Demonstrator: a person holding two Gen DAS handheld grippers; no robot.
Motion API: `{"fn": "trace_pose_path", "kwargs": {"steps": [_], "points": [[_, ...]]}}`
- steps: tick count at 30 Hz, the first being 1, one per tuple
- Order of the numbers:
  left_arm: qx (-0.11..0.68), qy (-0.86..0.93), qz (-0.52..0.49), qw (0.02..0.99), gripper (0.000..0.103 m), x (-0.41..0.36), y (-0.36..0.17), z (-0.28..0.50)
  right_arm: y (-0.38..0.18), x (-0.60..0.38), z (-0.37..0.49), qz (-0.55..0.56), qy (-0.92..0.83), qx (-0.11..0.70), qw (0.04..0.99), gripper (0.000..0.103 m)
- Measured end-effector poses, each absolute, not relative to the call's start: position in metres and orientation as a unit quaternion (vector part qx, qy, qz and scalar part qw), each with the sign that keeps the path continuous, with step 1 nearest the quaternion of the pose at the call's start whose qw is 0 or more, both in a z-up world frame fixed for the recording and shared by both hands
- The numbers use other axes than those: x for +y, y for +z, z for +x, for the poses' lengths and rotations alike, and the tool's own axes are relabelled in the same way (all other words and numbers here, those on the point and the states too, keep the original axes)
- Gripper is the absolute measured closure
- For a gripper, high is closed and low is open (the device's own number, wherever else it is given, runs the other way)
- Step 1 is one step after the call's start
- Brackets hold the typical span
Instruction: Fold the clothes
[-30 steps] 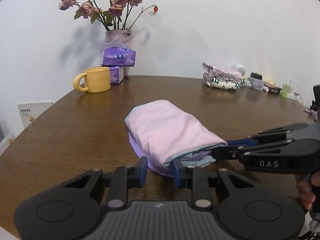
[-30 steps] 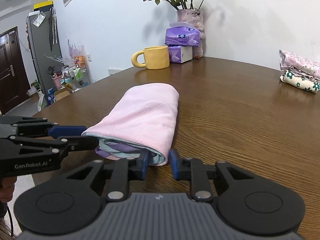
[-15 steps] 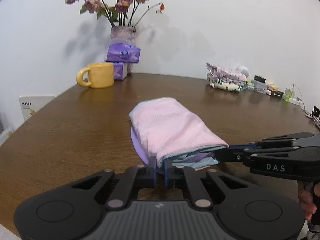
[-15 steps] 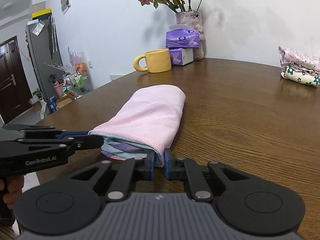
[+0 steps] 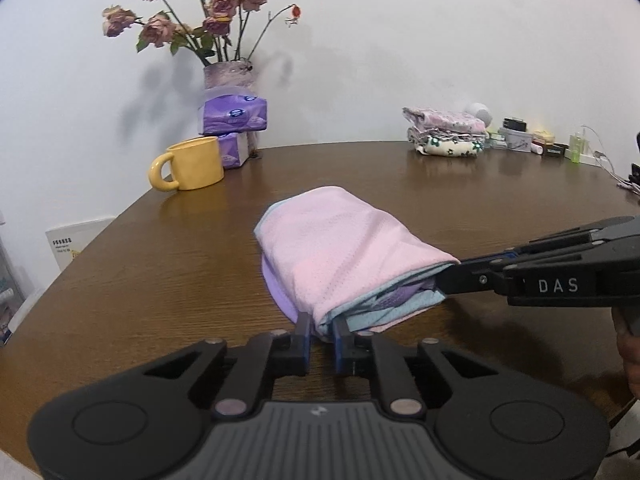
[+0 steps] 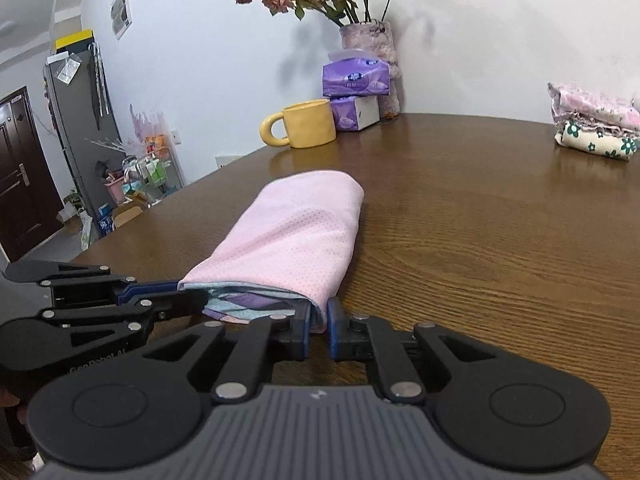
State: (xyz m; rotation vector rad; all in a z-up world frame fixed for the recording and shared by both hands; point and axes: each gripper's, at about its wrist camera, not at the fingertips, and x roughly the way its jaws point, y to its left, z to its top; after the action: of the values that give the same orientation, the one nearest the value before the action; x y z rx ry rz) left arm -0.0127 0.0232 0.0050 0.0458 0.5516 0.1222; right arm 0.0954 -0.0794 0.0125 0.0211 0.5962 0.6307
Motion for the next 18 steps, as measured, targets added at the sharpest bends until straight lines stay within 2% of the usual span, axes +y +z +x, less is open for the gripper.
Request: {"fn": "trace_pose_path", "kwargs": {"steps": [3, 5, 10, 12, 13, 14, 16, 18], "points": [[0.272, 0.062, 0.024, 0.96, 0.093, 0.023, 0.004, -0.011, 0.012, -0.079, 0.097, 0.014, 0.303, 0.29, 0.908, 0.095], [0.273, 0.058, 0.03, 0.96, 0.099, 0.021, 0.002, -0.01, 0.011, -0.079, 0.097, 0.018, 0.3, 0.289, 0.909, 0.096], [0.274, 0.054, 0.043, 0.959, 0.099, 0.017, 0.0, -0.011, 0.01, -0.081, 0.098, 0.026, 0.298, 0.294, 0.908, 0.099], [0.279, 0.044, 0.021, 0.959, 0.094, 0.021, 0.003, -0.012, 0.01, -0.083, 0.098, 0.027, 0.296, 0.294, 0.908, 0.099], [0.277, 0.039, 0.017, 0.96, 0.084, 0.022, 0.005, -0.014, 0.01, -0.083, 0.097, 0.027, 0.295, 0.295, 0.908, 0.098], [0.274, 0.035, 0.014, 0.961, 0.07, 0.024, 0.007, -0.015, 0.011, -0.085, 0.097, 0.027, 0.295, 0.295, 0.909, 0.095], [0.266, 0.039, 0.02, 0.963, 0.064, 0.024, 0.011, -0.019, 0.013, -0.088, 0.094, 0.028, 0.295, 0.292, 0.909, 0.092], [0.266, 0.039, 0.025, 0.963, 0.064, 0.025, 0.012, -0.017, 0.016, -0.09, 0.09, 0.026, 0.296, 0.287, 0.91, 0.09]]}}
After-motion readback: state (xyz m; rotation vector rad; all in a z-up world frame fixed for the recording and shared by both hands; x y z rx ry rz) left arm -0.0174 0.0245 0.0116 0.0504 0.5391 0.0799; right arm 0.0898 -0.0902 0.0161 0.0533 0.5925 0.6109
